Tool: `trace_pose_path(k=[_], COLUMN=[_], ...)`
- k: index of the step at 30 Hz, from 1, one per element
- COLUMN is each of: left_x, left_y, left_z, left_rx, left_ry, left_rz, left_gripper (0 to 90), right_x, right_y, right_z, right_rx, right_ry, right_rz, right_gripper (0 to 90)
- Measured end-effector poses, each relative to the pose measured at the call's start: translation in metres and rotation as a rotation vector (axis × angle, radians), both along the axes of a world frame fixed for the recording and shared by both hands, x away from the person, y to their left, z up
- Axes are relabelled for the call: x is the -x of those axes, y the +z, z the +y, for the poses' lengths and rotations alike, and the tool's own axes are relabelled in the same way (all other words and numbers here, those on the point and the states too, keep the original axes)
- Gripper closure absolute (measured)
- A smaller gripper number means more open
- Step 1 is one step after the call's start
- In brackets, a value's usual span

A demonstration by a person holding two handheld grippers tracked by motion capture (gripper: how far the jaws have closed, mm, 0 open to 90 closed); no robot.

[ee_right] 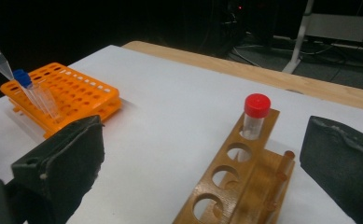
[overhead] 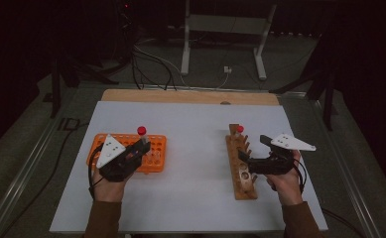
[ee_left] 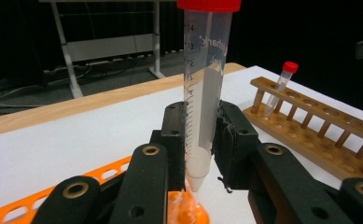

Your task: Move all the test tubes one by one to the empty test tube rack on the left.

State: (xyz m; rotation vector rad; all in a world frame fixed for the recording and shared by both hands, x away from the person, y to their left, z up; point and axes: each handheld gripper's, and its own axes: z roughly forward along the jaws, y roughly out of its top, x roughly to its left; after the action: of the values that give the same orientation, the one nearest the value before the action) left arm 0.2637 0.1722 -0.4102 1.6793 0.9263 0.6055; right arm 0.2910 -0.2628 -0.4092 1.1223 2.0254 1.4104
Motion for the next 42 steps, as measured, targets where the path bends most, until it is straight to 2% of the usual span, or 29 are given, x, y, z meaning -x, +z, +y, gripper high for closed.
trace_pose_path(k=[6, 15, 21, 28, 32, 40, 42], left_x=[0.003, 0.004, 0.000, -0.010, -0.015, -0.016, -0.017], left_y=[0.002, -0.003, -0.020, -0.041, -0.055, -0.068, -0.071], left_z=[0.020, 0.040, 0.044, 0.045, 0.042, 0.041, 0.042], left_rx=[0.021, 0.026, -0.017, -0.037, -0.085, -0.131, -0.123], left_ry=[0.037, 0.116, 0.176, 0.203, 0.206, 0.189, 0.181], left_rz=[0.001, -0.003, -0.002, 0.048, 0.090, 0.165, 0.190], left_gripper=[75.3, 75.3, 75.3, 75.3, 75.3, 75.3, 75.3], right_x=[0.000, 0.001, 0.000, 0.001, 0.001, 0.000, 0.000], right_y=[-0.002, 0.001, 0.001, 0.001, 0.001, 0.000, 0.000], right_z=[0.004, -0.001, -0.002, -0.003, -0.002, -0.002, -0.002], right_rx=[0.009, -0.013, -0.015, -0.017, -0.013, -0.013, -0.011], right_ry=[0.012, -0.001, -0.005, -0.004, 0.000, 0.002, 0.006], right_rz=[0.003, -0.003, -0.001, -0.002, -0.001, 0.005, 0.004], right_gripper=[0.3, 0.3, 0.3, 0.3, 0.3, 0.3, 0.3])
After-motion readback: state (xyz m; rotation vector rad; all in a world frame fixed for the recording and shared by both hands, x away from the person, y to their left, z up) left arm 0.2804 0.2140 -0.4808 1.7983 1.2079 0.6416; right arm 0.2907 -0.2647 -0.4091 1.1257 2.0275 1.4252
